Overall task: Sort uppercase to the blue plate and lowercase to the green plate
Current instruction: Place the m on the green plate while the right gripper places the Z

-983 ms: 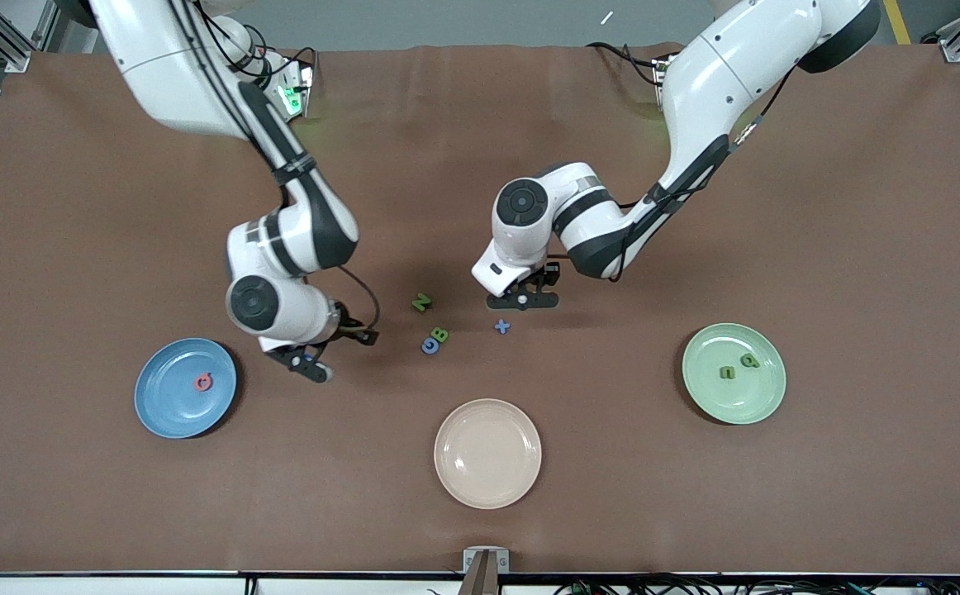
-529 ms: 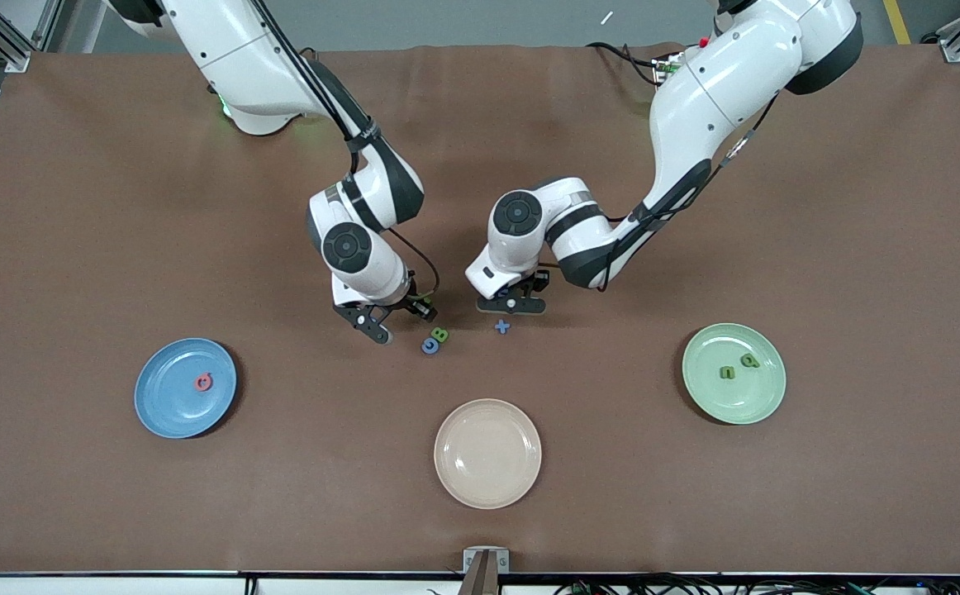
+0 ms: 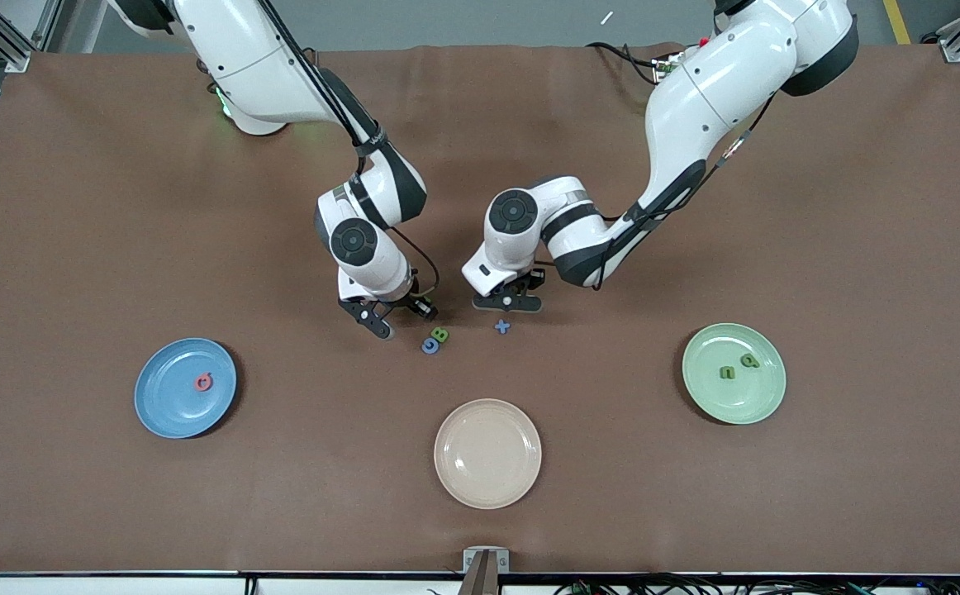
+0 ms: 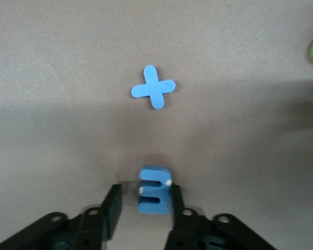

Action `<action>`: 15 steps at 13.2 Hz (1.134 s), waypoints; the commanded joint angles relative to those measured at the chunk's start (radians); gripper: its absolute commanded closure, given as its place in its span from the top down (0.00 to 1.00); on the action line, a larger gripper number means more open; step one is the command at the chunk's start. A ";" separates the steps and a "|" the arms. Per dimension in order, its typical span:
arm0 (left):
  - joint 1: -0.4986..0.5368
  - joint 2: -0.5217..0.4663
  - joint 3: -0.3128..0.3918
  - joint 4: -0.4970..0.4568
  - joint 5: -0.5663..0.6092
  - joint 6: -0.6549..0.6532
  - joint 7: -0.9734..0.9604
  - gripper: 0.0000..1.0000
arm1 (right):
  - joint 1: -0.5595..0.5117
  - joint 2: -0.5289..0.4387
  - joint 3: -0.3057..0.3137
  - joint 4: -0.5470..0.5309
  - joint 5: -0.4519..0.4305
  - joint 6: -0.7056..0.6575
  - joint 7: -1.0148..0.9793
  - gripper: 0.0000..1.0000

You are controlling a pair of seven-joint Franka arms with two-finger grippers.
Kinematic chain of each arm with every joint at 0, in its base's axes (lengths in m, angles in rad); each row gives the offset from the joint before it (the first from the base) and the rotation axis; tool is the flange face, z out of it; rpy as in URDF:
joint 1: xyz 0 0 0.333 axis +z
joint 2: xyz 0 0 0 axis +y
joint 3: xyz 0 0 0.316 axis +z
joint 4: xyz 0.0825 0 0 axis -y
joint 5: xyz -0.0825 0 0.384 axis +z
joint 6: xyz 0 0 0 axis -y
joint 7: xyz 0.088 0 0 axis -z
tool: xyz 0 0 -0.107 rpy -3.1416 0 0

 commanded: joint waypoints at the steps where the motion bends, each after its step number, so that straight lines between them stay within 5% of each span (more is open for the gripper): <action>1: -0.012 0.010 0.006 0.018 0.019 0.001 -0.011 0.31 | 0.015 -0.013 -0.010 -0.022 0.015 0.012 0.000 0.51; 6: 0.056 -0.035 0.003 0.033 0.019 -0.011 -0.010 0.08 | 0.026 -0.013 -0.008 -0.017 0.014 0.012 -0.005 0.28; 9: 0.145 -0.107 -0.006 0.028 0.019 -0.062 0.007 0.05 | 0.026 -0.015 -0.008 -0.011 0.011 0.009 -0.008 0.09; 11: 0.214 -0.151 -0.009 0.027 0.015 -0.095 0.085 0.05 | 0.012 -0.025 -0.016 0.004 0.001 -0.012 -0.051 0.06; 15: 0.453 -0.179 -0.097 0.030 0.010 -0.154 0.361 0.05 | -0.013 -0.033 -0.164 0.058 -0.003 -0.152 -0.361 0.06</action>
